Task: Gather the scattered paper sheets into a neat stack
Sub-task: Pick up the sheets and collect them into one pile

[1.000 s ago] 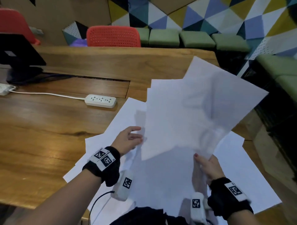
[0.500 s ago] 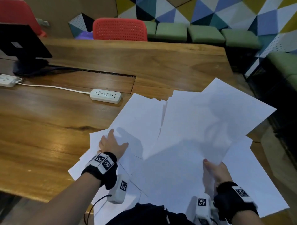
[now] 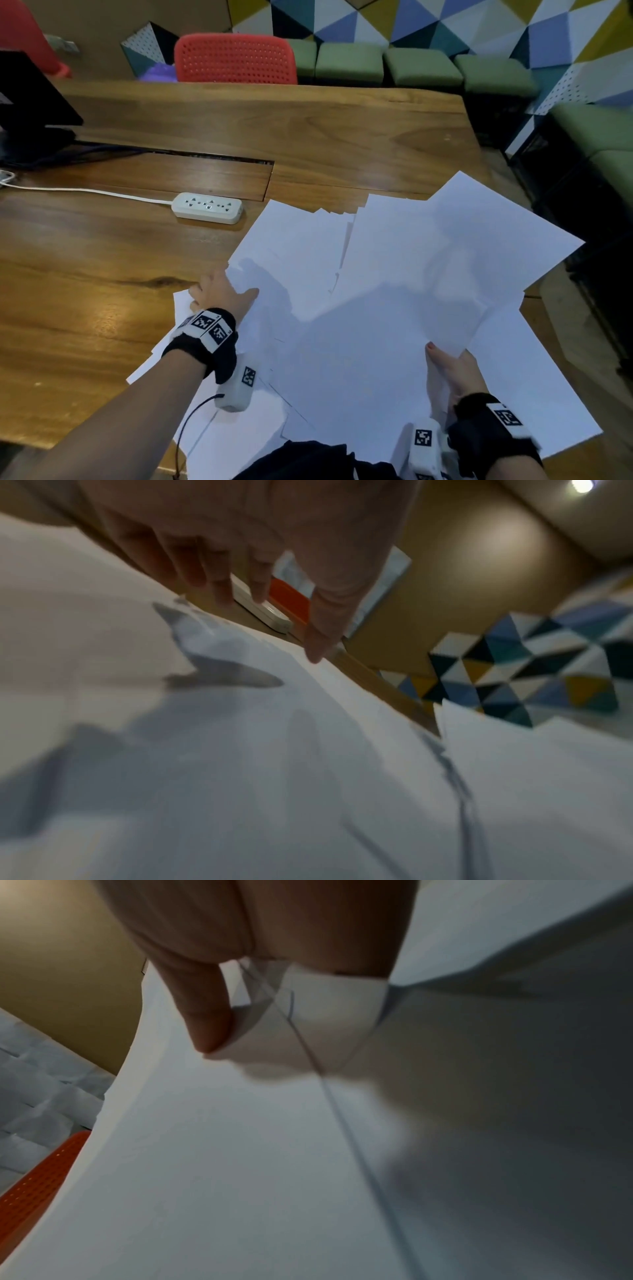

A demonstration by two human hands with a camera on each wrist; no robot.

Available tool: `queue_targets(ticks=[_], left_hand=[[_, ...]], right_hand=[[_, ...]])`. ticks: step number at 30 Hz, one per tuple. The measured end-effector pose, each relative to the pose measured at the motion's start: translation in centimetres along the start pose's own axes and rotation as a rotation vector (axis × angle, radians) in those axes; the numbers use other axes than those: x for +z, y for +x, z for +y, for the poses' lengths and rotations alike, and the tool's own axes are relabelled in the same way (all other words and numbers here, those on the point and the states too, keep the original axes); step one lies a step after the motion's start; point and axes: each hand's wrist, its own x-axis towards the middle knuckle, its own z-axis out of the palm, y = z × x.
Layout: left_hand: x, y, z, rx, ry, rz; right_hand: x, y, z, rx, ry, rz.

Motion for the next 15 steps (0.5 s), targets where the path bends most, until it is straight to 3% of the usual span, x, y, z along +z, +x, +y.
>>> queue_targets(ticks=[2, 5, 8, 12, 15], left_hand=[[-0.2, 0.0, -0.2, 0.087, 0.164, -0.035], [-0.8, 0.9, -0.3, 0.084, 0.250, -0.096], [-1.6, 1.3, 0.5, 0.043, 0.024, -0.199], [-1.9, 0.3, 0.9, 0.123, -0.266, -0.259], [-2.2, -0.6, 0.5, 0.197, -0.150, -0.417]], right_hand=[[-0.1, 0.0, 0.1, 0.008, 0.015, -0.002], [-0.1, 0.1, 0.3, 0.014, 0.023, -0.001], [-0.4, 0.4, 0.4, 0.025, 0.017, -0.001], [-0.5, 0.5, 0.5, 0.033, 0.002, -0.007], [-0.4, 0.4, 0.4, 0.028, -0.005, -0.011]])
